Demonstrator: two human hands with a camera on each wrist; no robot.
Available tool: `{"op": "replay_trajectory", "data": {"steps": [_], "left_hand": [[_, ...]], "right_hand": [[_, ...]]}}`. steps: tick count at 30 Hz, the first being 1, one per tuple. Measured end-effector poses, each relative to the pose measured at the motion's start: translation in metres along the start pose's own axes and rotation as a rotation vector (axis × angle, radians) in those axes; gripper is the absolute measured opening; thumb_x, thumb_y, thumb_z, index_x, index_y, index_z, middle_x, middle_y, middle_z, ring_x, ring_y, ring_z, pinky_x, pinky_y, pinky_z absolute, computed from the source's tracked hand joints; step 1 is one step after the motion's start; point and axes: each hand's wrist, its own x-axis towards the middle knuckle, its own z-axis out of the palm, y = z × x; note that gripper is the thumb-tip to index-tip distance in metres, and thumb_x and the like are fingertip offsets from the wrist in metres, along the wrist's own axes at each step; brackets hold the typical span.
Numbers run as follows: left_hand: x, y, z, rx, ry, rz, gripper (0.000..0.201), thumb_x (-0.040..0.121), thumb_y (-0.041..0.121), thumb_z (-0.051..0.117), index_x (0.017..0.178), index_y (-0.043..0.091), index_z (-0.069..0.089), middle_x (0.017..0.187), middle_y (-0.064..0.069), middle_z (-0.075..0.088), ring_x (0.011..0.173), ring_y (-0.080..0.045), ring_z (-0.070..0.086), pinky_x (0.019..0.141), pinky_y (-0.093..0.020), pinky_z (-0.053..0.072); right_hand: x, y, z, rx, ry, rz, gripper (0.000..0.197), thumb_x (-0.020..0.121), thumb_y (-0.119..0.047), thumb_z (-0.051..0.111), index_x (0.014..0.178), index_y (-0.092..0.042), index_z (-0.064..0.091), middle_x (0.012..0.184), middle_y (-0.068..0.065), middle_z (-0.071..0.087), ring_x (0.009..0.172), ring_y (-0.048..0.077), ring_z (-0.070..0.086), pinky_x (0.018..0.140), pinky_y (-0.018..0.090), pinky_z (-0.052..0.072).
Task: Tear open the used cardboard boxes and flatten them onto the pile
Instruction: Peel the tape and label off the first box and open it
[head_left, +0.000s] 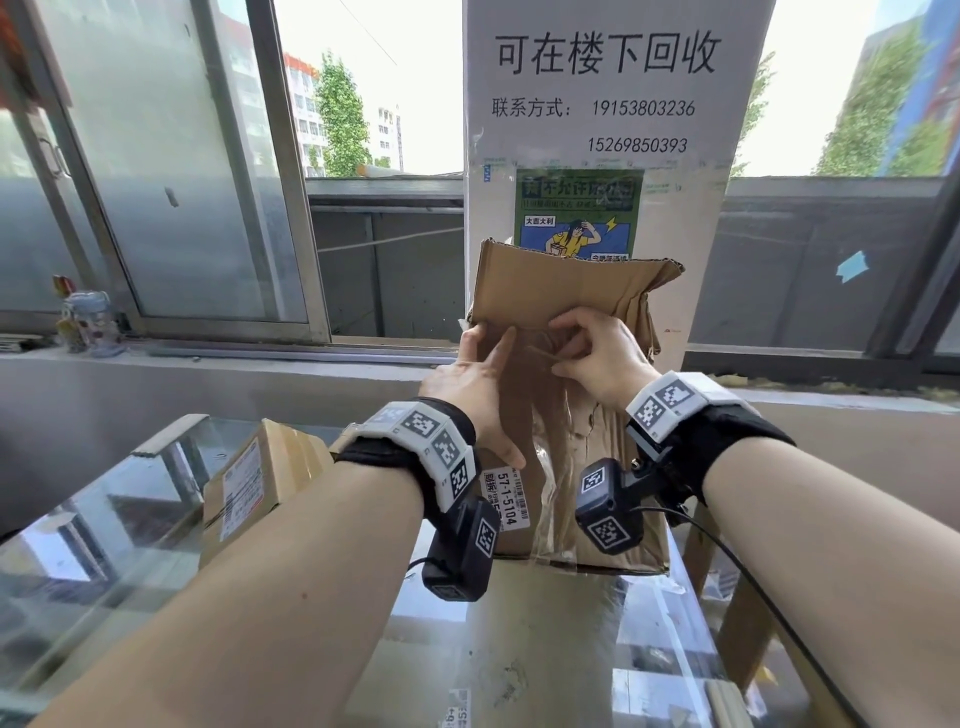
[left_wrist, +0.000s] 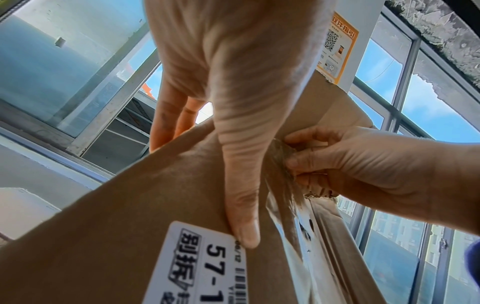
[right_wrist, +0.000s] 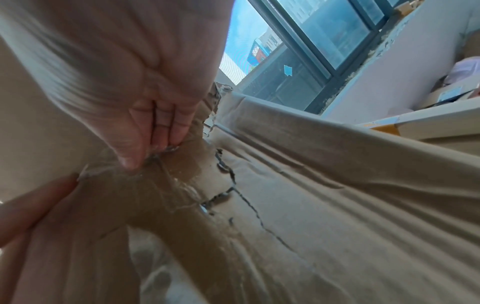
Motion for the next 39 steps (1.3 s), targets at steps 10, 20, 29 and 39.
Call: {"op": "replay_trajectory", "data": {"steps": [10,20,29,39], "left_hand": [[0.006,0.002,0.001,-0.003,-0.014,-0.030,0.150,0.040,0.055,0.090,0.149,0.038,-0.011,0.158,0.004,-0.013,0.137,-0.028,0.036,0.100,-0.042,0.045],[0.007,0.004,0.002,0.024,-0.032,-0.032,0.148,0.041,0.055,0.090,0.150,0.037,-0.009,0.157,0.004,-0.015,0.138,-0.027,0.033,0.103,-0.041,0.041],[0.002,0.003,0.002,0.028,-0.036,-0.025,0.149,0.040,0.053,0.091,0.150,0.037,-0.007,0.156,0.004,-0.014,0.136,-0.028,0.036,0.101,-0.040,0.043],[-0.005,-0.001,0.003,0.004,-0.040,-0.036,0.150,0.037,0.051,0.092,0.149,0.039,-0.008,0.156,0.007,-0.012,0.133,-0.029,0.040,0.097,-0.039,0.047]], "right_hand": [[0.000,0.001,-0.003,-0.063,-0.057,0.041,0.017,0.087,-0.007,0.064,0.097,-0.013,0.075,0.094,0.001,0.066,0.084,0.012,0.055,0.072,0.019,0.039],[-0.004,0.006,-0.011,-0.105,-0.159,0.010,0.011,0.085,-0.009,0.067,0.092,-0.013,0.075,0.096,-0.001,0.058,0.084,0.012,0.053,0.072,0.021,0.038],[-0.010,0.000,-0.021,-0.099,-0.270,0.005,0.011,0.084,-0.010,0.068,0.085,-0.018,0.075,0.095,0.001,0.061,0.086,0.016,0.056,0.082,0.029,0.047],[-0.014,-0.008,-0.024,-0.110,-0.381,0.035,0.009,0.085,-0.010,0.067,0.090,-0.013,0.074,0.090,-0.002,0.062,0.085,0.012,0.056,0.074,0.019,0.042]]}}
